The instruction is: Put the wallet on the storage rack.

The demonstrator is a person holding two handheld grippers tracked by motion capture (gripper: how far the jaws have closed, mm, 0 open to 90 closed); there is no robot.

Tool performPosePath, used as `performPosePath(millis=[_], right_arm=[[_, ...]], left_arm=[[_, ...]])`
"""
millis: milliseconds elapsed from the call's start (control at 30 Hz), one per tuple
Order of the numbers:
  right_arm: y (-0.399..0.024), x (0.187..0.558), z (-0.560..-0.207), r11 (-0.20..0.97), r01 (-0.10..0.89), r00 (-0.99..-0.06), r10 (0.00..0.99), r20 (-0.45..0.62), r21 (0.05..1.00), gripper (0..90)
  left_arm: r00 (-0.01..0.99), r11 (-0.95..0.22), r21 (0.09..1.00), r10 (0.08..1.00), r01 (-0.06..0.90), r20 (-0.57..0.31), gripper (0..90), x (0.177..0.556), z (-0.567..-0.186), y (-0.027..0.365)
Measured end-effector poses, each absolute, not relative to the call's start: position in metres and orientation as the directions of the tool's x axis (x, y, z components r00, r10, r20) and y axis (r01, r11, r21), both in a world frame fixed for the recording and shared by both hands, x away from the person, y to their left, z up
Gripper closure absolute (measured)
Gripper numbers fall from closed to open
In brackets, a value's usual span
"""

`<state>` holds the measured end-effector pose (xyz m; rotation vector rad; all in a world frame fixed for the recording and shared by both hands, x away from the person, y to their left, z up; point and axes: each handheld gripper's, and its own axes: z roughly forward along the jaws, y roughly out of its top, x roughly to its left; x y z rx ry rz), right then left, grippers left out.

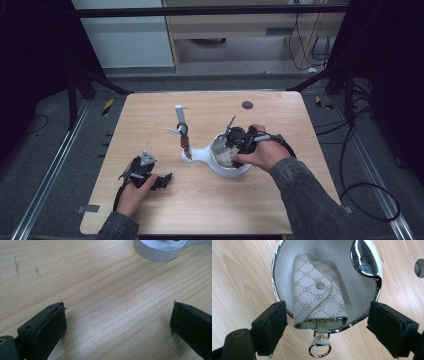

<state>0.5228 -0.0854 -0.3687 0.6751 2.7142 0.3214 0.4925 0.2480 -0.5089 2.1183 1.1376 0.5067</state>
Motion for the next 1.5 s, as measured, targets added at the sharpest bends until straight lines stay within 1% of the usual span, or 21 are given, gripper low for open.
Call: performPosePath(millis=[200, 433, 500, 867, 1167, 1233, 1500], right_arm=[[-0.092, 0.519, -0.365, 0.848, 0.419, -0.825, 0.505, -0.254, 0.326, 12.8], [-0.101, 0.513, -0.361, 0.815, 0.428, -0.811, 0.537, -0.231, 0.392, 8.6], [-0.102, 0.512, -0.361, 0.821, 0.419, -0.815, 0.529, -0.238, 0.388, 7.7], [-0.117, 0.506, -0.354, 0.788, 0.407, -0.804, 0.549, -0.228, 0.462, 7.1], [-0.132, 0.503, -0.356, 0.775, 0.396, -0.805, 0.551, -0.220, 0.493, 6.7], [-0.136, 0.502, -0.357, 0.774, 0.404, -0.798, 0.559, -0.225, 0.488, 6.4], [-0.155, 0.502, -0.361, 0.739, 0.436, -0.774, 0.599, -0.206, 0.514, 6.0]], left_arm=[[0.544, -0.396, 0.713, 0.838, 0.579, 0.023, 0.0, 0.492, -0.509, 0.248], [0.545, -0.395, 0.713, 0.838, 0.579, 0.023, 0.0, 0.492, -0.509, 0.248], [0.545, -0.396, 0.712, 0.838, 0.579, 0.023, 0.0, 0.492, -0.509, 0.248], [0.546, -0.398, 0.711, 0.837, 0.580, 0.024, 0.0, 0.492, -0.509, 0.248], [0.547, -0.400, 0.711, 0.837, 0.578, 0.026, 0.0, 0.492, -0.509, 0.248], [0.547, -0.399, 0.711, 0.837, 0.578, 0.026, 0.0, 0.492, -0.509, 0.248], [0.545, -0.398, 0.711, 0.838, 0.580, 0.024, 0.0, 0.492, -0.509, 0.248]])
